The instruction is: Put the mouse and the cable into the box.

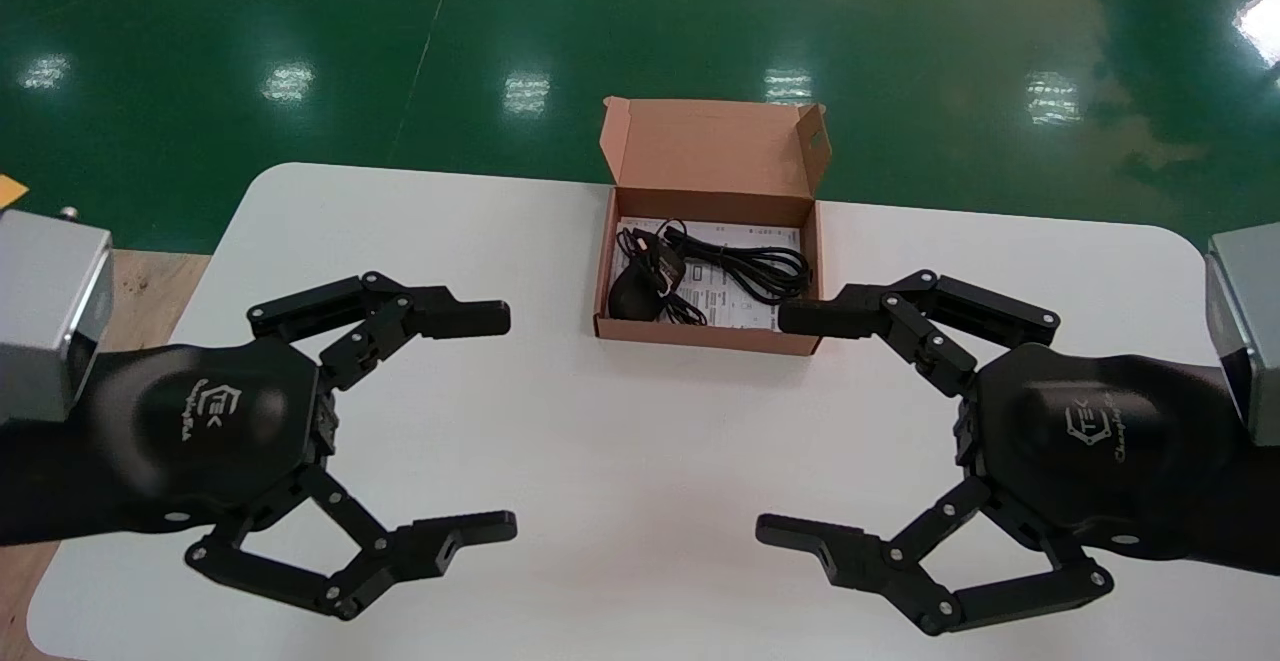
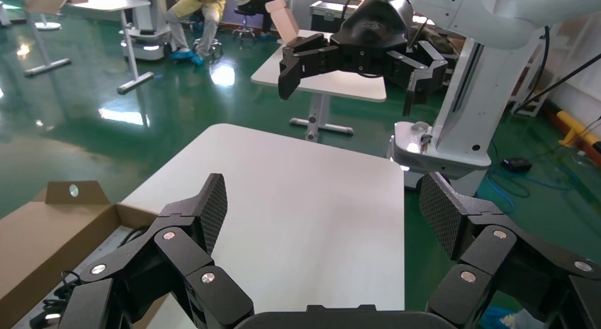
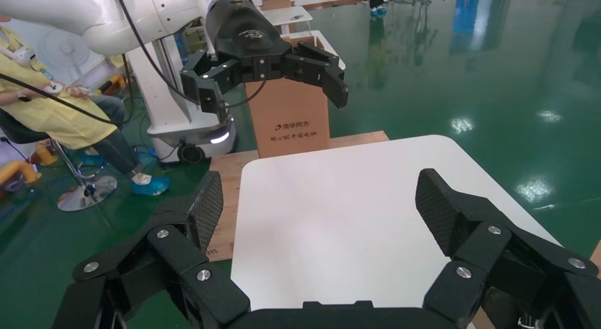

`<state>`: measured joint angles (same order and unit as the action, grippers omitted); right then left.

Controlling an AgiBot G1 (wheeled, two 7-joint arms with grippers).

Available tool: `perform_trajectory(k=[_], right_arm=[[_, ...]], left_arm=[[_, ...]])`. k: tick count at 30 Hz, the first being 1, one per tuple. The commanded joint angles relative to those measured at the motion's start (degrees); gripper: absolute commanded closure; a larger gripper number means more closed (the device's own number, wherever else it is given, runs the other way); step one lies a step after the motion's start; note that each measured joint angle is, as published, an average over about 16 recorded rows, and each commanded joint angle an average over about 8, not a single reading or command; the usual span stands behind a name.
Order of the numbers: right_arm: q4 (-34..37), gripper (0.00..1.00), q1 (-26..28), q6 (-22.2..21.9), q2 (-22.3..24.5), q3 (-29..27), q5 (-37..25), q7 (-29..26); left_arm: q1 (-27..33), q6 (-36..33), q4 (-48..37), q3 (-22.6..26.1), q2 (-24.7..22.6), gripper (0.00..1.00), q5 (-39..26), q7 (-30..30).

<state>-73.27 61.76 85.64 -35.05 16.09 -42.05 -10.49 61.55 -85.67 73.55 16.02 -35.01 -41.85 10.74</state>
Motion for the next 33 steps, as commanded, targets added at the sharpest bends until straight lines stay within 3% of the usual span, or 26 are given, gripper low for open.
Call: perform_trajectory(k=[1,33], right_arm=[[0.00,0.00,0.00,0.00,0.00,0.00,0.00,0.00],[0.00,0.00,0.00,0.00,0.00,0.00,0.01,0.00]], left_arm=[[0.00,0.00,0.00,0.00,0.00,0.00,0.00,0.00],[0.00,0.00,0.00,0.00,0.00,0.00,0.00,0.00]])
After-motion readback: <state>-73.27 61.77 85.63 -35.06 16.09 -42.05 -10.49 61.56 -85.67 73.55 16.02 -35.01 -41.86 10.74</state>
